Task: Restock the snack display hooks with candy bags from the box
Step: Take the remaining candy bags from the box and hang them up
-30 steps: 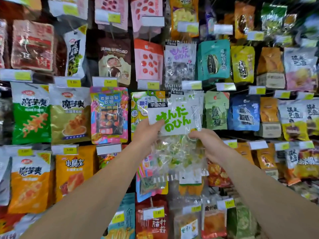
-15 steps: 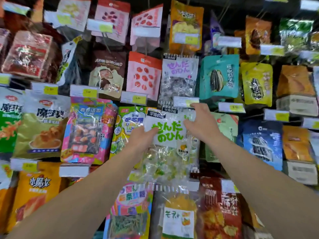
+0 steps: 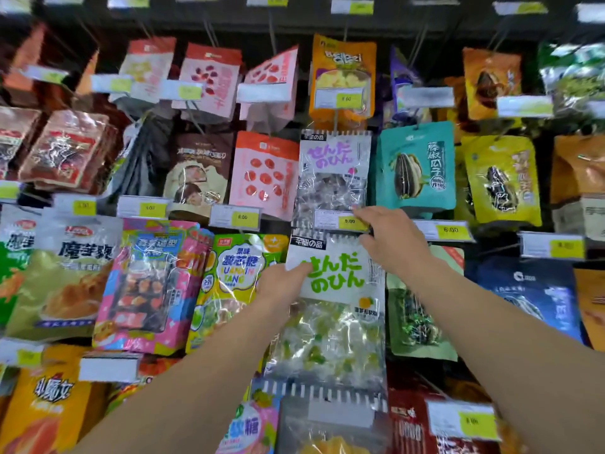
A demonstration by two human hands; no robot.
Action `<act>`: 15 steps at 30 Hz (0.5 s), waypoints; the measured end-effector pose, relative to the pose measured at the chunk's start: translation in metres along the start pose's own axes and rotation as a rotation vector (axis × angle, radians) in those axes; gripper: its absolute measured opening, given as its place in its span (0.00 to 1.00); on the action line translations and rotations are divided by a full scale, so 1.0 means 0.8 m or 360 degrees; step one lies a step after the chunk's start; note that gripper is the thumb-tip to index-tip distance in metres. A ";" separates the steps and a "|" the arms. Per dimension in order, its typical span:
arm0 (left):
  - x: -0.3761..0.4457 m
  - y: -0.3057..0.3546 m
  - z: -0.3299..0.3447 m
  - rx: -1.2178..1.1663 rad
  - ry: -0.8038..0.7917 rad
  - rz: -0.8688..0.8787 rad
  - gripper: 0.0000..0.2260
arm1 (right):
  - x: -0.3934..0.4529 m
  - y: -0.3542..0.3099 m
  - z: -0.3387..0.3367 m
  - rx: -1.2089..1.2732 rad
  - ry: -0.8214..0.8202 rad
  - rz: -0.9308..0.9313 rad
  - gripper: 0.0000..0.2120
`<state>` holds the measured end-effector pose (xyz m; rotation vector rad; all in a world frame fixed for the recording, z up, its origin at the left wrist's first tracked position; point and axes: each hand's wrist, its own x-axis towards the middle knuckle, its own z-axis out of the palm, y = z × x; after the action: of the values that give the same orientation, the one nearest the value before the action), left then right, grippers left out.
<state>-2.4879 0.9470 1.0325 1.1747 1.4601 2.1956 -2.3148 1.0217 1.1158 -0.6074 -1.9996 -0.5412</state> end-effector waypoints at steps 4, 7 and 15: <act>0.013 0.005 0.014 -0.0032 0.0046 0.0001 0.11 | 0.011 0.005 0.001 0.0112 0.0140 0.0008 0.14; 0.016 0.011 0.023 -0.0066 0.0060 -0.0005 0.10 | 0.012 0.006 0.000 0.0248 0.0175 0.0066 0.14; 0.036 0.015 0.029 0.0023 0.0232 -0.0064 0.11 | 0.020 0.009 0.000 0.0252 0.0198 0.0104 0.14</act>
<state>-2.4868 0.9741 1.0607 0.9989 1.5442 2.2890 -2.3170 1.0305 1.1312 -0.5268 -1.8778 -0.3682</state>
